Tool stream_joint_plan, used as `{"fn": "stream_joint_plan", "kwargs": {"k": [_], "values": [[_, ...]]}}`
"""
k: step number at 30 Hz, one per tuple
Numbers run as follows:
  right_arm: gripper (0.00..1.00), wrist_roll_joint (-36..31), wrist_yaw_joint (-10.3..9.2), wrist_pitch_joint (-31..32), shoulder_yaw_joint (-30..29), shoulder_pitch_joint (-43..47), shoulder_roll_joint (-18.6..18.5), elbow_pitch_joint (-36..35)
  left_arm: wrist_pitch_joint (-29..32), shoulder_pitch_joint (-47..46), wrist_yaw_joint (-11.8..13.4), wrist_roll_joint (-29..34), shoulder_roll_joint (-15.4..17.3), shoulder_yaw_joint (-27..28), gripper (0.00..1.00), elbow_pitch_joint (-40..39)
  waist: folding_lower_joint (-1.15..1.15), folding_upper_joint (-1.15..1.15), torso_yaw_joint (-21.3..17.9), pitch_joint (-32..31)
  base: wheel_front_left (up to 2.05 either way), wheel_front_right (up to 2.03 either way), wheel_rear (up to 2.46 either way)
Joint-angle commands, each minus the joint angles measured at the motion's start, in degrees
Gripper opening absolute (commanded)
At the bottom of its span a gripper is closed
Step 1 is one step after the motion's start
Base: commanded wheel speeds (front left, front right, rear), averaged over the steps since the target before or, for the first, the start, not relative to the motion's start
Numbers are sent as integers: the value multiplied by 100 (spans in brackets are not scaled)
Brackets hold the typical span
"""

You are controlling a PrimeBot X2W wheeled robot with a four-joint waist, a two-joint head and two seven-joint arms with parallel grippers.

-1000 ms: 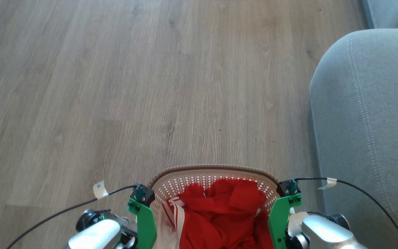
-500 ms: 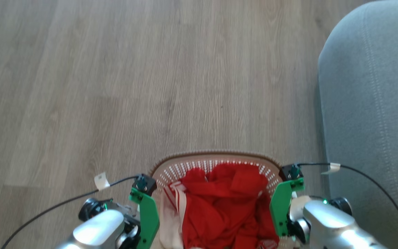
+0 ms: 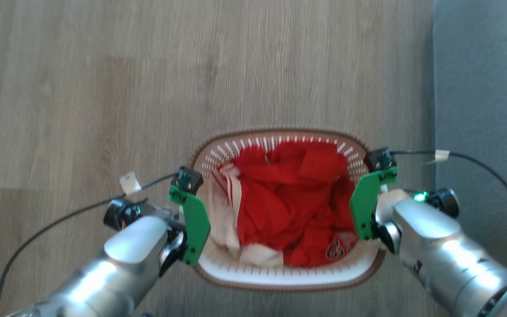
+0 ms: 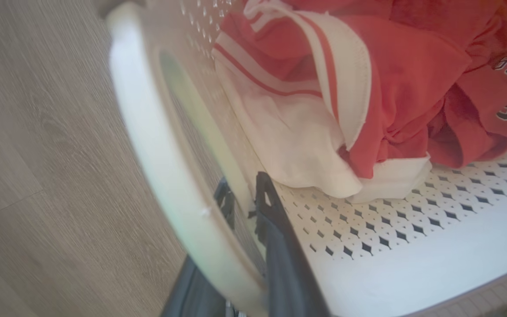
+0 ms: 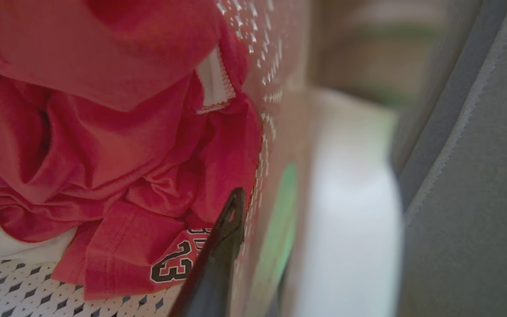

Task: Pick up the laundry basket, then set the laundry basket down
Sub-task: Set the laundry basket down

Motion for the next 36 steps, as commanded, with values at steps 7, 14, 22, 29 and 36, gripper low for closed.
{"fn": "stream_joint_plan", "kwargs": {"k": [7,14,22,29,36], "values": [[0,-264,50,-323,143,-405,185,-6,-274,-602,-219,235,-390,-36,0,306,-2,0,32,999,0,0,0],[0,-213,50,-422,57,-633,187,149,-520,-921,-271,252,-475,-69,0,606,-2,0,55,1543,0,0,0],[0,-233,50,-646,17,-783,202,293,-627,-1061,-218,226,-479,-121,0,445,-2,0,66,1986,0,0,0],[0,-296,50,-729,-15,-900,205,410,-659,-1136,-147,154,-480,-147,0,346,-2,0,94,2218,0,0,0],[0,-364,50,-864,-96,-1027,207,472,-796,-1251,-14,124,-480,-166,0,267,-2,0,132,2366,0,0,0]]}}
